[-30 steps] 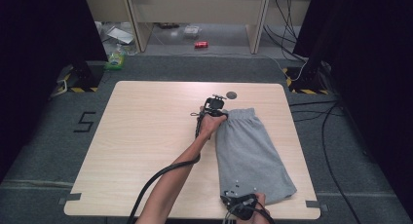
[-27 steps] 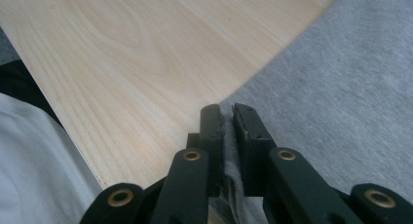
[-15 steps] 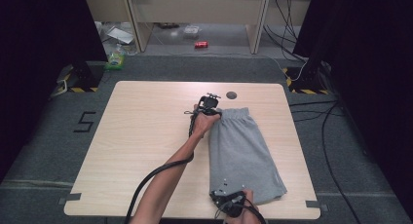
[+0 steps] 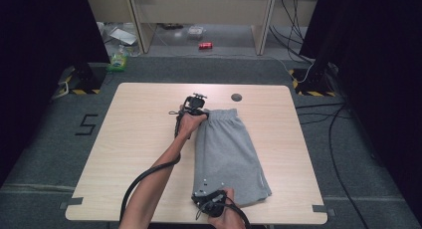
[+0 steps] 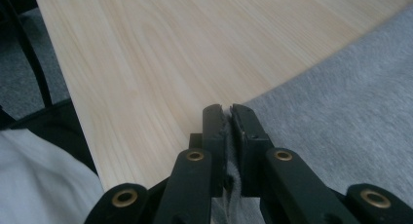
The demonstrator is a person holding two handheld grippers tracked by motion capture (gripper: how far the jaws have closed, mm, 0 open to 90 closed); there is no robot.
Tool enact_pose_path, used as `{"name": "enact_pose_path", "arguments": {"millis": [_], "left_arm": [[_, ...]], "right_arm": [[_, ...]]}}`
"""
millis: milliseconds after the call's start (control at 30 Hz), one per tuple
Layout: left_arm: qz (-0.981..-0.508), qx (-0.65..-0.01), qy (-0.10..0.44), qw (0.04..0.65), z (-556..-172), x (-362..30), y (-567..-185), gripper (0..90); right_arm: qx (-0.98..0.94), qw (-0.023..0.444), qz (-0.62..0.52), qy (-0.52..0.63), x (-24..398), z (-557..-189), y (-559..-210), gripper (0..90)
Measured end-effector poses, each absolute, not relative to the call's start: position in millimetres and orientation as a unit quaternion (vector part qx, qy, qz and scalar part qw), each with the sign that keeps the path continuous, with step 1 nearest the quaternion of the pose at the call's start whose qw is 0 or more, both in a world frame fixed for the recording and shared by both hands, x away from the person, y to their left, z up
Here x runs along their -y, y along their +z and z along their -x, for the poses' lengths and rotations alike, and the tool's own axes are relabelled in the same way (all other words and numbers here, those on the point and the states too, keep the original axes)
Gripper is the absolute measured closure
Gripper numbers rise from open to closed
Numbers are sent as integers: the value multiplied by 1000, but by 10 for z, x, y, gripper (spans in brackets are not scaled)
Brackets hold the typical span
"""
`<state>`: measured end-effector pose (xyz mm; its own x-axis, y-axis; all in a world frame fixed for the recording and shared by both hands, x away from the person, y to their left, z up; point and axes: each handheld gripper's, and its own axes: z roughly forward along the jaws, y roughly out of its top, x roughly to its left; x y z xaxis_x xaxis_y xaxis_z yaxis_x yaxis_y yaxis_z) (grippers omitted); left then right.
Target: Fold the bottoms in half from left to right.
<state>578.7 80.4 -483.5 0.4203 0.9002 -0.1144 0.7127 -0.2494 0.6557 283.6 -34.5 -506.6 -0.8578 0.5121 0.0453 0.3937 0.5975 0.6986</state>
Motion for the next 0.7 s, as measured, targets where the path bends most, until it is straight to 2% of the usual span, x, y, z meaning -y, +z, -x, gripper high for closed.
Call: {"name": "enact_pose_path", "arguments": {"millis": [333,567,667,700], "left_arm": [[-776,-523,151,318,-5803,-1138,-4828,750],[-773,-527,150,320,-5800,-1196,-4857,743],[-773,-527,149,319,-5803,-1194,-4855,728],[-772,-528,147,321,-5806,-1196,-4852,716]], "right_arm": [[-892,63,-242,377,14,-2878,-5093,852],[-892,63,-235,380,-56,-2895,-5104,846],[-889,56,-242,384,-43,-2910,-5105,800],[-887,52,-247,387,-38,-2920,-5100,745]]}}
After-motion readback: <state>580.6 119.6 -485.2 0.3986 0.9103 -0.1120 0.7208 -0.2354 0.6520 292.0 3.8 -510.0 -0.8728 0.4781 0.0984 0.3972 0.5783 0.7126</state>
